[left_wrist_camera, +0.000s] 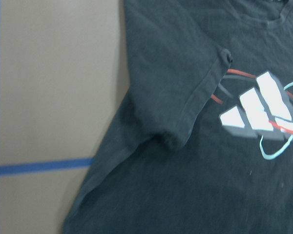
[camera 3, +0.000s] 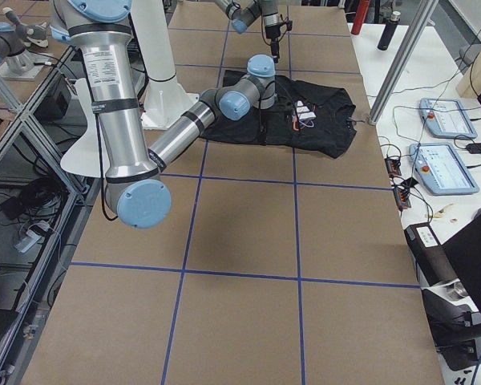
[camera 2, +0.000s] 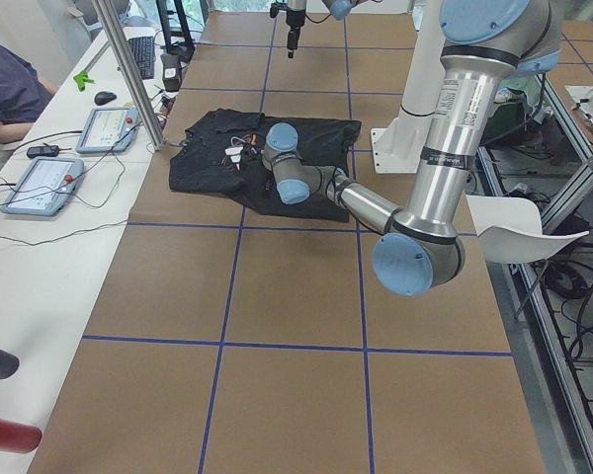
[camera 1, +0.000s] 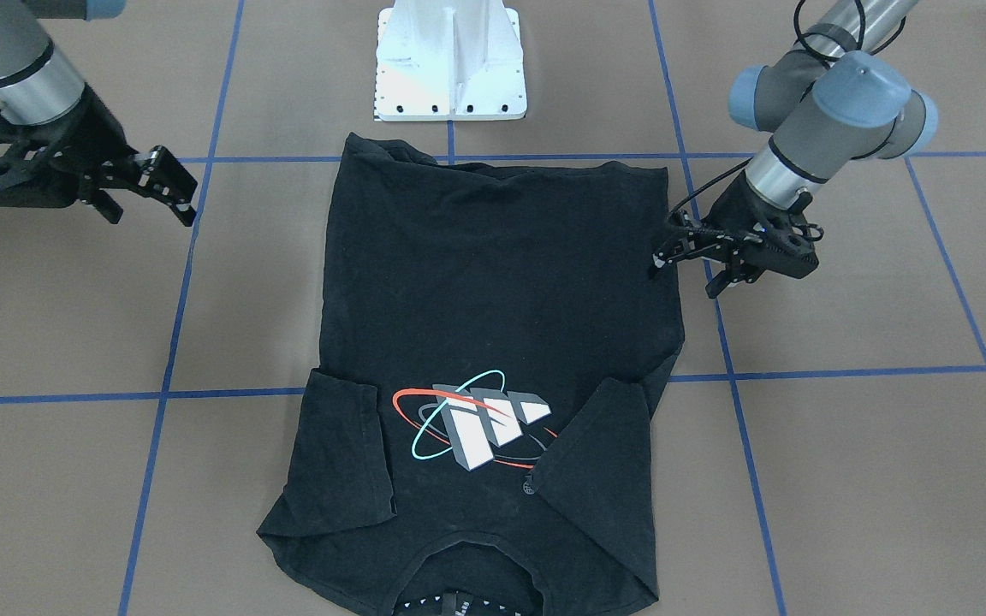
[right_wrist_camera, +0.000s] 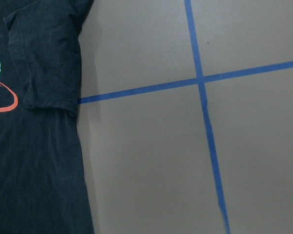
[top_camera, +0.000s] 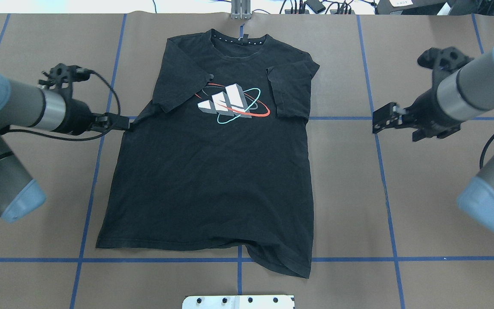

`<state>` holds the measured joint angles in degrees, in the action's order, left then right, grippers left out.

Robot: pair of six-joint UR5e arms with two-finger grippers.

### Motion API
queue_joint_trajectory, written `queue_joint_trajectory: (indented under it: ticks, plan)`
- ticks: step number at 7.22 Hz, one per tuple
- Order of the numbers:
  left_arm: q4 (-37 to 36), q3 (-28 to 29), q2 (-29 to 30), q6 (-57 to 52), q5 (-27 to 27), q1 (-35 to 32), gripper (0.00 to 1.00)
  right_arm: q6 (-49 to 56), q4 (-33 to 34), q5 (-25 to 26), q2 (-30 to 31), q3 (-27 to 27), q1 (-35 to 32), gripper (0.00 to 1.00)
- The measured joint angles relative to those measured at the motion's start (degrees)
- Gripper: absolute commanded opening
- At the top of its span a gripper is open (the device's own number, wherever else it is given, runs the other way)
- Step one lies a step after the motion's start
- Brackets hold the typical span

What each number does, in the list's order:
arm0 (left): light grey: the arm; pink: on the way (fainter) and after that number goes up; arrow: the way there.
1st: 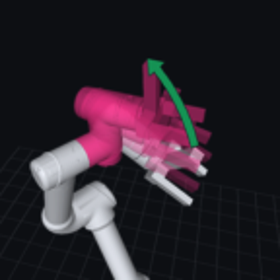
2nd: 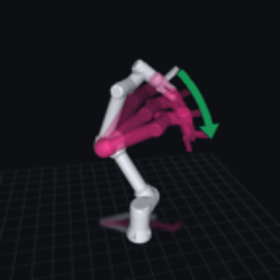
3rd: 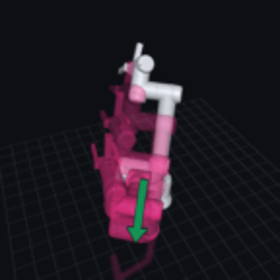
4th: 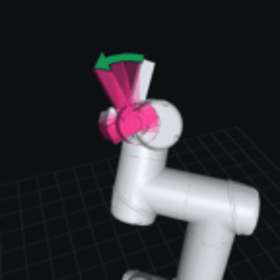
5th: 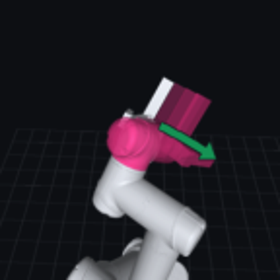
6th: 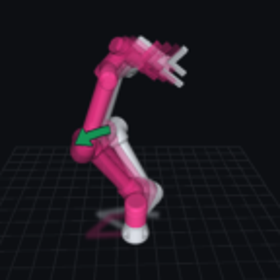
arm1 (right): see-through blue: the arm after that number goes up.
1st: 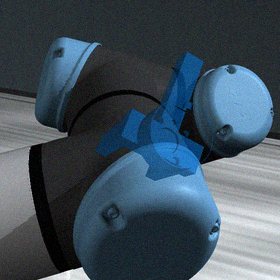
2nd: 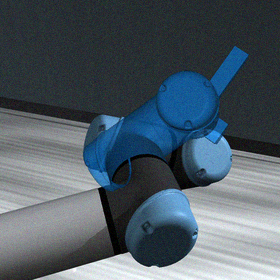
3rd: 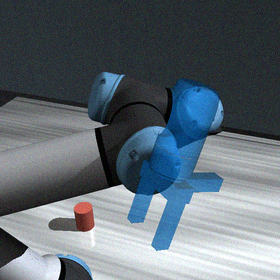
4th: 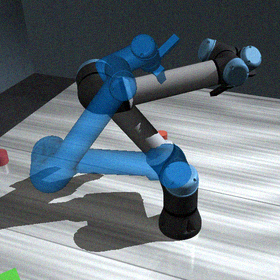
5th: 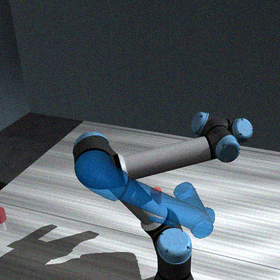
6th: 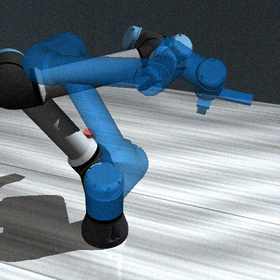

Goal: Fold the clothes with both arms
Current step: 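Lower both grippers to the shirt's hem corners nearest the robot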

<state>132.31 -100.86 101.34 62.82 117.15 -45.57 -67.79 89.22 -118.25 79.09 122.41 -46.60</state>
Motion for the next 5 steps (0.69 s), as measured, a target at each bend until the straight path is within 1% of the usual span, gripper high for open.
queue_joint_trajectory:
  ticks: [1, 3, 4, 5]
  plan:
    - [0.04, -2.39, -2.97, -0.22, 0.42, 0.15, 1.00, -5.57, 0.09, 4.91, 0.51, 2.56, 5.99, 1.00]
    - [0.96, -4.10, -7.40, -0.18, 0.89, 1.11, 1.00, -14.06, 0.25, 15.14, 3.61, 7.73, 18.27, 1.00]
    - [2.01, -4.43, -9.15, 0.25, -0.27, 2.90, 1.00, -16.97, 0.30, 18.57, 5.06, 9.56, 23.10, 1.00]
    - [3.60, -4.74, -10.98, 1.75, -2.77, 5.98, 1.00, -19.53, 0.35, 21.10, 5.85, 10.60, 27.08, 1.00]
